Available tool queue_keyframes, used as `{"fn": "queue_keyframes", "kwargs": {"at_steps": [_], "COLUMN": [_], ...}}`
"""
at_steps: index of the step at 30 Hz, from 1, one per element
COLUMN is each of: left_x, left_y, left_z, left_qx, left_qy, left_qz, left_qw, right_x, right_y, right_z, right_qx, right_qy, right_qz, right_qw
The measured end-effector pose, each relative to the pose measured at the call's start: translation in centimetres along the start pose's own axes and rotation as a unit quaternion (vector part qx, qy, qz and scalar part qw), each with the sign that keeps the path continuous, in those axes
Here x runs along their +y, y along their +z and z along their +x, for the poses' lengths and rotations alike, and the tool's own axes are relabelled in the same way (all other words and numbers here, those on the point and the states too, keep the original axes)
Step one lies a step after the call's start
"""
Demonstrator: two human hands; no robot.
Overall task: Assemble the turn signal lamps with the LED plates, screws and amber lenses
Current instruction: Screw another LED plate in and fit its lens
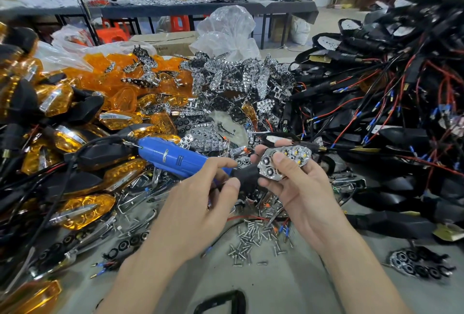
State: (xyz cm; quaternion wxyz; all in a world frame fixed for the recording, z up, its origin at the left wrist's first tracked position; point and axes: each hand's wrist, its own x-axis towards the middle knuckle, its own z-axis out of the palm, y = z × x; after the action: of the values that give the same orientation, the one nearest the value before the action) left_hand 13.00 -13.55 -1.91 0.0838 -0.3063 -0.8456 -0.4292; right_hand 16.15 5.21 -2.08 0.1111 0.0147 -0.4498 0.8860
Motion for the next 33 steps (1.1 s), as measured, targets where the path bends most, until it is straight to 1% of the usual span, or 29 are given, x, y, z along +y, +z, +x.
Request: {"fn": "queue_keyframes", "kwargs": {"at_steps": [2, 5, 8, 12, 17, 27, 33], "left_x": [0.3, 0.4, 0.0, -0.2, -0.3, -0.3, -0.6], "left_y": [0.3, 0.9, 1.1, 0.9, 0.8, 0.5, 0.1], "left_z": [0.1, 0.2, 0.3, 0.6, 0.4, 0.1, 0.1], "left_qx": [-0.002, -0.015, -0.029, -0.025, -0.034, -0.049, -0.054], "left_qy": [-0.002, -0.017, -0.032, -0.035, -0.047, -0.048, -0.051], "left_qz": [0.002, 0.016, -0.009, -0.039, -0.039, -0.033, -0.005], "left_qw": [1.0, 1.0, 0.999, 0.998, 0.998, 0.997, 0.997], "right_x": [0.4, 1.2, 2.2, 2.5, 2.3, 2.2, 1.9], "right_y": [0.3, 0.7, 1.0, 1.2, 1.1, 0.9, 1.2], "right_z": [0.0, 0.0, 0.0, 0.6, 1.0, 0.4, 0.7], "right_qx": [-0.017, -0.048, -0.069, -0.045, -0.028, -0.025, 0.02], "right_qy": [0.022, 0.041, 0.061, 0.122, 0.143, 0.131, 0.092], "right_qz": [0.007, -0.021, -0.033, 0.026, 0.026, 0.016, 0.038], "right_qw": [1.0, 0.998, 0.995, 0.991, 0.989, 0.991, 0.995]}}
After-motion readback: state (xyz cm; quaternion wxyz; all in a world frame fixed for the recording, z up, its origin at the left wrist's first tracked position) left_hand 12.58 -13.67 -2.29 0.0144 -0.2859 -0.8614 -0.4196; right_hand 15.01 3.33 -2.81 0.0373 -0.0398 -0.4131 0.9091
